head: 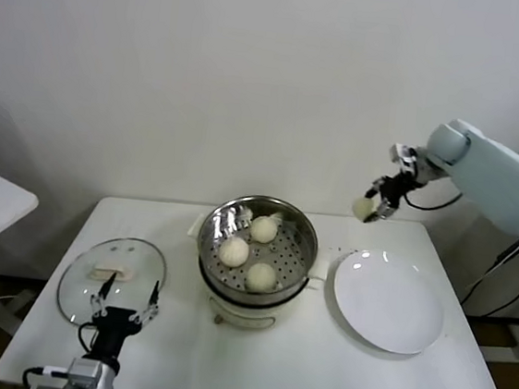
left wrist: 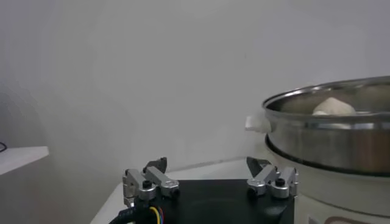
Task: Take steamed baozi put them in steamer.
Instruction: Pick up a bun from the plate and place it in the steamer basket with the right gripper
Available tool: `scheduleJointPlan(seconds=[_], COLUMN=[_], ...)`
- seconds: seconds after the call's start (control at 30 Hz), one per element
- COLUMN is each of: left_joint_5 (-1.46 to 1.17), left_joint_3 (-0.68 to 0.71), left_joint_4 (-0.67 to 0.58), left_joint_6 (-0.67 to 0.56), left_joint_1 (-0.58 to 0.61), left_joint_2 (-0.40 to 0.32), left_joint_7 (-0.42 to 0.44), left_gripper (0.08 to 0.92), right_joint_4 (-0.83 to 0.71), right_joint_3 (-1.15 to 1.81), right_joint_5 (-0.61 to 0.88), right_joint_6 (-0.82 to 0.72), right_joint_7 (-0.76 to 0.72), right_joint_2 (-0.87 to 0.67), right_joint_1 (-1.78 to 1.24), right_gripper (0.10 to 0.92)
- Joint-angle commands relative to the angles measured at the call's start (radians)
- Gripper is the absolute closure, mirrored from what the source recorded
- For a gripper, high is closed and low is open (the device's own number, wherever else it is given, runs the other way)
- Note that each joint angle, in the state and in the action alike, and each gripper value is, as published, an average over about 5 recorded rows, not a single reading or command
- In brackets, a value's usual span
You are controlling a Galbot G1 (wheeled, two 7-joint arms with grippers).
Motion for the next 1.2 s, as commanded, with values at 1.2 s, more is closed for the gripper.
scheduleJointPlan(seconds=[1.2], left_joint_5=[0.017], left_joint_3=[0.021], left_joint_4=[-0.020], left_joint_6=[-0.027], left_joint_1=[0.008], left_joint_2=[-0.029], left_joint_7=[-0.008], left_gripper=[0.177], right_joint_4=[0.253], right_joint_3=[-0.386], right_joint_5=[0.386], right_joint_6=[-0.161], right_joint_7=[0.126], right_joint_2=[0.209], right_joint_1=[0.062], right_gripper=[0.385])
